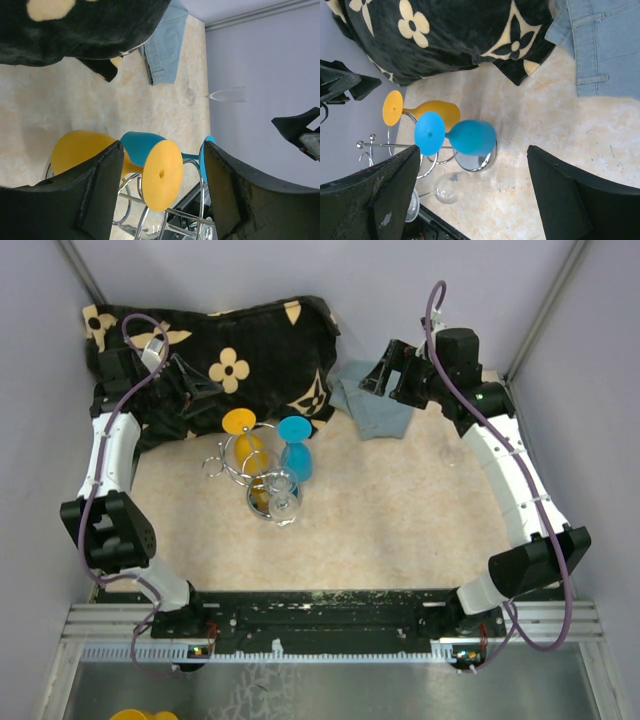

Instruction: Take the wine glass off the wine glass rack

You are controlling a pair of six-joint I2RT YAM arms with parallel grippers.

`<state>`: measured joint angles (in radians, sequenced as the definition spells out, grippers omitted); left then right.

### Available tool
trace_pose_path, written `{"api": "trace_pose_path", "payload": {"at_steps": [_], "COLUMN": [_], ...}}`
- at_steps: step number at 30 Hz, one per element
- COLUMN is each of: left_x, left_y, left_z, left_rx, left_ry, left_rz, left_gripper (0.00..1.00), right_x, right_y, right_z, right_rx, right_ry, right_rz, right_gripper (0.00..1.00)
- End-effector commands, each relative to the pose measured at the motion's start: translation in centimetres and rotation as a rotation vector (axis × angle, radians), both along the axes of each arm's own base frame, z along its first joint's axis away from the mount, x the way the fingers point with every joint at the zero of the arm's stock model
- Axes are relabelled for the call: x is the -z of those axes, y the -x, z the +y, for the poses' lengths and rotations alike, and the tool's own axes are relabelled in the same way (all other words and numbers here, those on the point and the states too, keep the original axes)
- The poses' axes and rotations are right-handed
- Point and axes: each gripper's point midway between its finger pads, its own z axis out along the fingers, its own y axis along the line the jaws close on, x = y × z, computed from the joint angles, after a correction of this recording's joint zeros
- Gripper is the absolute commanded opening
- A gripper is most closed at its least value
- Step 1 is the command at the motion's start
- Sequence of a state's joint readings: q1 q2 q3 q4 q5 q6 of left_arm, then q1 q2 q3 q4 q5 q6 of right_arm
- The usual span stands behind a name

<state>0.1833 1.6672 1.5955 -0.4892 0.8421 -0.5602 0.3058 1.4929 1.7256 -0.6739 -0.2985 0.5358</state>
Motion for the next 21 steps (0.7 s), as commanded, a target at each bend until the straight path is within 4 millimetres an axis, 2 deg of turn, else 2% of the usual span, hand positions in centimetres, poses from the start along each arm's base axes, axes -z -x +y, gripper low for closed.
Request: {"api": "trace_pose_path", "payload": {"at_steps": [1,7,12,17,21], "left_x": [-0.6,0.7,1.1,1.3,1.4], "left_y": [-0.3,-0.7,-0.7,-0.7,-0.5], "left_z": [-0.7,-0.8,-0.9,-1.1,-1.2], "left_rx": [0.072,0.103,0.138,0.171,0.199], "left_ry": [0.057,0.053,0.056,0.055,0.05], "left_rz": [-0.016,0.009,0.023,0.024,0.026], "left_gripper": [0.68,0.59,0.58,0.51,0.5], "right_x": [-2.1,-2.2,-1.8,-1.6,-1.6], "right_y": [0.1,0.5,0.8,1.0,0.9], "right_z": [0.5,0.2,-0.1,-0.2,-0.2], "right_rx": [-0.012,-0.009,-0.001,0.002,0.003], "right_ry": [-0.036,-0.029,-0.022,-0.013,-0.013], "right_rz": [-0.068,-0.069,-0.065,-0.064,-0.066], "right_gripper": [0.88,0.88,0.88,0.88,0.88]}}
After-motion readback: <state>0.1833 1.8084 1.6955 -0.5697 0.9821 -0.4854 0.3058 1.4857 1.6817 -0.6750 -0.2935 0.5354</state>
